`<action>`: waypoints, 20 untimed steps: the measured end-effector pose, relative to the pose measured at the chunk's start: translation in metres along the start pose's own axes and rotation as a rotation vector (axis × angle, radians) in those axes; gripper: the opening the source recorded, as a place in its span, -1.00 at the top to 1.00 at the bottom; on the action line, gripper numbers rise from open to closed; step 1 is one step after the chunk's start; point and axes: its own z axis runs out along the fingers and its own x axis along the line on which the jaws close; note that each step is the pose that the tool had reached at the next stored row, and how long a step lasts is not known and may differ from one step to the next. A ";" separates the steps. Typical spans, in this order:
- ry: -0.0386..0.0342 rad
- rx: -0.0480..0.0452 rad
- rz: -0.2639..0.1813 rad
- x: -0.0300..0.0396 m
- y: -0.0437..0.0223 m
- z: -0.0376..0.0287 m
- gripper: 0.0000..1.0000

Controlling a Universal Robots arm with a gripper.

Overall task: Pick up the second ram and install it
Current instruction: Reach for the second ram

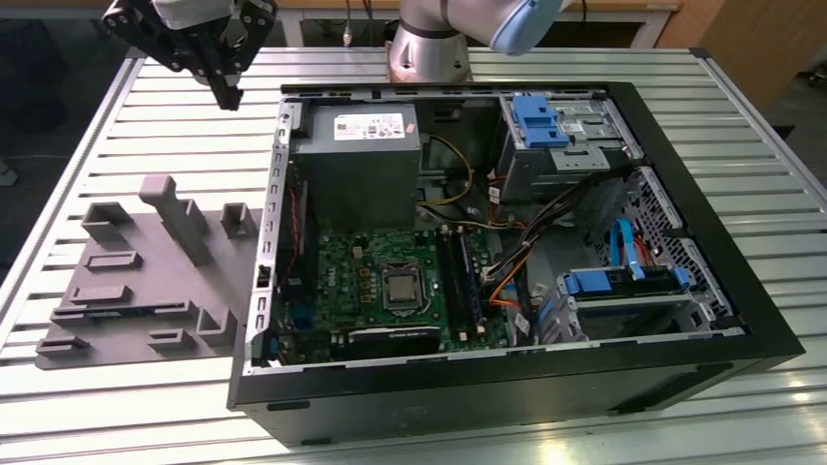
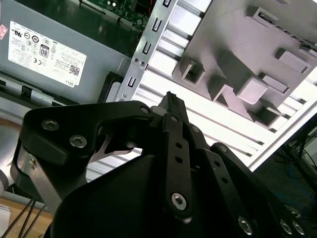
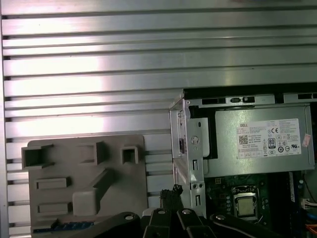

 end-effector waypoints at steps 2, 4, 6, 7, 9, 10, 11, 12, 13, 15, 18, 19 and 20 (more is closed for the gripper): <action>-0.0004 0.0001 0.000 0.0025 -0.0003 -0.0002 0.79; -0.0007 0.0000 0.000 0.0053 -0.0008 -0.0002 0.79; -0.0008 -0.0001 0.000 0.0077 -0.0016 -0.0003 0.79; -0.0008 0.0000 0.000 0.0088 -0.0020 -0.0004 0.79; -0.0008 0.0000 0.000 0.0112 -0.0026 -0.0005 0.79; -0.0009 -0.0001 0.000 0.0125 -0.0030 -0.0004 0.79; -0.0009 -0.0001 0.000 0.0136 -0.0033 -0.0005 0.79; -0.0009 -0.0001 0.000 0.0147 -0.0036 -0.0006 0.79; -0.0010 -0.0001 0.000 0.0157 -0.0039 -0.0006 0.79; -0.0010 -0.0001 0.000 0.0179 -0.0043 -0.0007 0.79; -0.0013 -0.0001 0.000 0.0217 -0.0050 -0.0009 0.79; -0.0013 -0.0001 0.000 0.0228 -0.0052 -0.0009 0.79; -0.0014 0.0000 0.000 0.0239 -0.0054 -0.0010 0.79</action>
